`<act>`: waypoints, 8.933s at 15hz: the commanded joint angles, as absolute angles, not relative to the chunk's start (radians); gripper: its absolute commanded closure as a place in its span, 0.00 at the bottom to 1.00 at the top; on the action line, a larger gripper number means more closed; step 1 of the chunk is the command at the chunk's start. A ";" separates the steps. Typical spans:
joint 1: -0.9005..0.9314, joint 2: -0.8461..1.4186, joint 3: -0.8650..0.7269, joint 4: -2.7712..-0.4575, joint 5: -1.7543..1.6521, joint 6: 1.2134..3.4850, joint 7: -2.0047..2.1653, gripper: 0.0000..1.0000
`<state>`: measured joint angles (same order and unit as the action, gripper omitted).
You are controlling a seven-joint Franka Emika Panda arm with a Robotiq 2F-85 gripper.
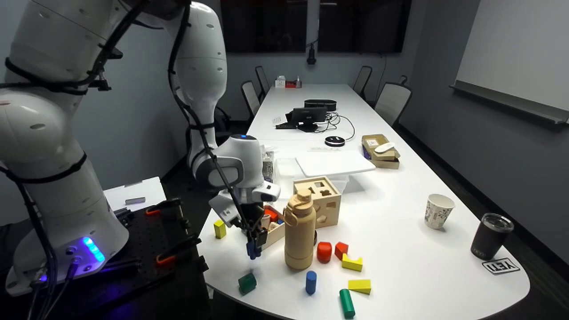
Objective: Place the blue square block inside the shape sorter box
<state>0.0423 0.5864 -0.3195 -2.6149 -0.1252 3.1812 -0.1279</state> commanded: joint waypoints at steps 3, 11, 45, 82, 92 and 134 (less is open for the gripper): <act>0.253 0.275 -0.462 -2.666 -0.160 2.864 -0.053 0.83; 0.084 0.020 -0.185 -2.409 -0.128 2.400 -0.002 0.83; -0.106 0.684 -0.102 -1.601 0.014 2.254 -0.025 0.83; -0.114 0.889 -0.083 -1.432 0.022 2.279 -0.016 0.83; -0.117 0.910 -0.084 -1.415 0.022 2.282 -0.010 0.83; 0.005 0.897 -0.188 -1.492 -0.103 2.367 0.214 0.83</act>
<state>-0.0219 0.9040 -0.1577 -1.4477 -0.0733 2.3443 0.1470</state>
